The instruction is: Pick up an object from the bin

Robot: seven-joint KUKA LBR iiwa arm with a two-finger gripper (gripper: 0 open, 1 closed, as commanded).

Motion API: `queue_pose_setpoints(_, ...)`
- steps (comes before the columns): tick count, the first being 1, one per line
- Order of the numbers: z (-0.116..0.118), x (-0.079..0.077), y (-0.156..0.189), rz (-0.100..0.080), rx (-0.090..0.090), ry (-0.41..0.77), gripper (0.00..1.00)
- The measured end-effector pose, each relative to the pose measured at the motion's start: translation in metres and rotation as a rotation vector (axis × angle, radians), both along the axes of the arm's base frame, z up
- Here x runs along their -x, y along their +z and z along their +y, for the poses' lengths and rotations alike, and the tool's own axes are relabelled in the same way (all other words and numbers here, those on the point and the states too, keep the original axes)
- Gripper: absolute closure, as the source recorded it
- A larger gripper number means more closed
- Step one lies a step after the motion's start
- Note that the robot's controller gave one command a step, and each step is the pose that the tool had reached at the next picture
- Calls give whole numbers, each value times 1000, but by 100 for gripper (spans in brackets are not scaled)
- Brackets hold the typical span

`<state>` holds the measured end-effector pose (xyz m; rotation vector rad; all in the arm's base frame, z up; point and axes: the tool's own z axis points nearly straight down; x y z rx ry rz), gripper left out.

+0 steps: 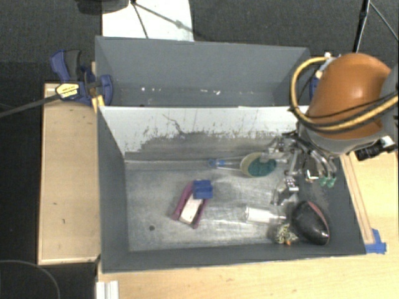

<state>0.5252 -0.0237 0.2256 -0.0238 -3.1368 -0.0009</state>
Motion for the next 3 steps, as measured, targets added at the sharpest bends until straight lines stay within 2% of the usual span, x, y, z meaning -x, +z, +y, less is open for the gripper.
queue_pose_setpoints(1,-15,43,-144,-12,1,84,0)
queue_pose_setpoints(2,-40,44,-125,-11,2,-92,0)
queue_pose_setpoints(3,-15,45,-112,-12,0,-198,0)
